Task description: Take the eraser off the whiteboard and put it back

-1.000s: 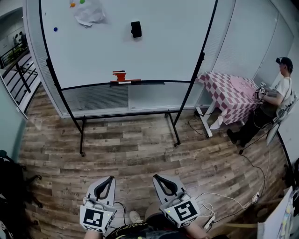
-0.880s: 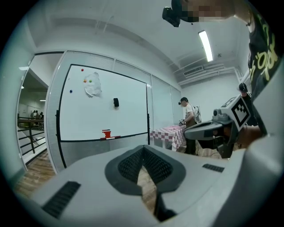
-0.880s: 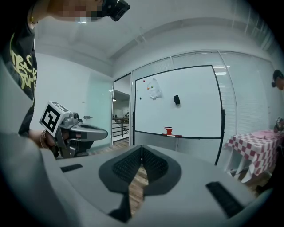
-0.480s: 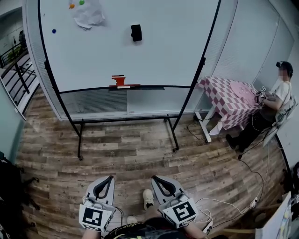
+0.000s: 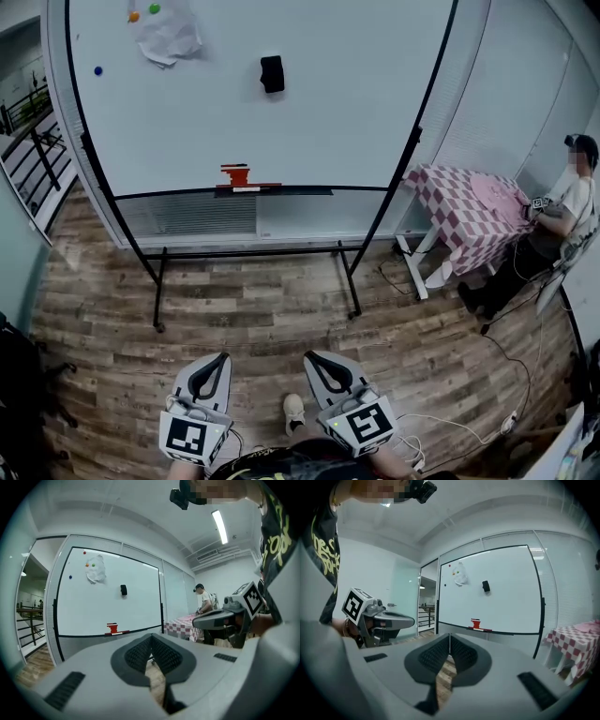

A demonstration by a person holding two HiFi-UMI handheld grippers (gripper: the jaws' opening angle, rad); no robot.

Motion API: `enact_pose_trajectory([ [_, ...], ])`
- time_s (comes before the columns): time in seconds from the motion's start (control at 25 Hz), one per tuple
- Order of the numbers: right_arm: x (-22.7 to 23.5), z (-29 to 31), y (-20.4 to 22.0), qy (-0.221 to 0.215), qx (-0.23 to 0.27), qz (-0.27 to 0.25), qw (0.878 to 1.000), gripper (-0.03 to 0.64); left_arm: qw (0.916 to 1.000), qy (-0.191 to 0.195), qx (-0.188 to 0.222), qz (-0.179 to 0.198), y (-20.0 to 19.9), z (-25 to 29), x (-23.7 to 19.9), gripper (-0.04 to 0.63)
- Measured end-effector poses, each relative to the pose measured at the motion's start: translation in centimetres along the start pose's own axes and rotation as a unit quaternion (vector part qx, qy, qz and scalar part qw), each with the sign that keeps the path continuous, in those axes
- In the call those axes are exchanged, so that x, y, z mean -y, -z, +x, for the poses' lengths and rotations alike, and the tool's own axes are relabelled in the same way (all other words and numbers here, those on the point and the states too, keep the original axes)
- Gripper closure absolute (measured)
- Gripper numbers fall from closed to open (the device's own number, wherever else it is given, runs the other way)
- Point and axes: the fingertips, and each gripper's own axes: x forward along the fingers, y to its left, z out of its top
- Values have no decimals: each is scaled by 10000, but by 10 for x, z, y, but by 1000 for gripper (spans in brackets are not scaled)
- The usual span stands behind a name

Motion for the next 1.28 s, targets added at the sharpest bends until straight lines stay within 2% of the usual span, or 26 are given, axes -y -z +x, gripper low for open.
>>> enact_pose_trajectory([
  [0.24, 29, 22, -9, -29, 106, 6, 9999, 606, 9999, -53, 136, -73, -15, 31, -12, 589],
  [0.32, 38, 29, -12, -38, 147, 7, 9999, 606, 10000, -69, 14, -12, -17, 40, -16, 589],
  [0.48, 57, 41, -14, -90, 149, -16, 9998, 606, 9999, -132, 71, -73, -25, 59, -21, 589],
  [0.56, 67, 46, -13, -115, 99, 15, 9999, 606, 9999, -125, -56, -16, -27, 70, -21, 589],
  [0.72, 88, 54, -7, -106, -121, 276, 9995, 606, 9998, -170, -42, 18, -32, 92, -22, 589],
  [0.88, 112, 63, -5, -180, -386, 289, 9987, 606, 9981, -314, 456, -288, -44, 119, -21, 589],
  [0.92, 116, 64, -7, -243, -322, 190, 9990, 606, 9976, -334, 511, -322, -46, 124, -20, 589],
  [1.0, 125, 68, -11, -359, -113, 41, 9993, 606, 9979, -363, 473, -261, -45, 132, -19, 589],
  [1.16, 140, 73, -7, -364, -265, 164, 9989, 606, 9987, -407, 308, -95, -42, 143, -21, 589],
  [1.28, 142, 73, -3, -325, -490, 357, 9976, 606, 9983, -410, 302, -274, -46, 145, -19, 589],
])
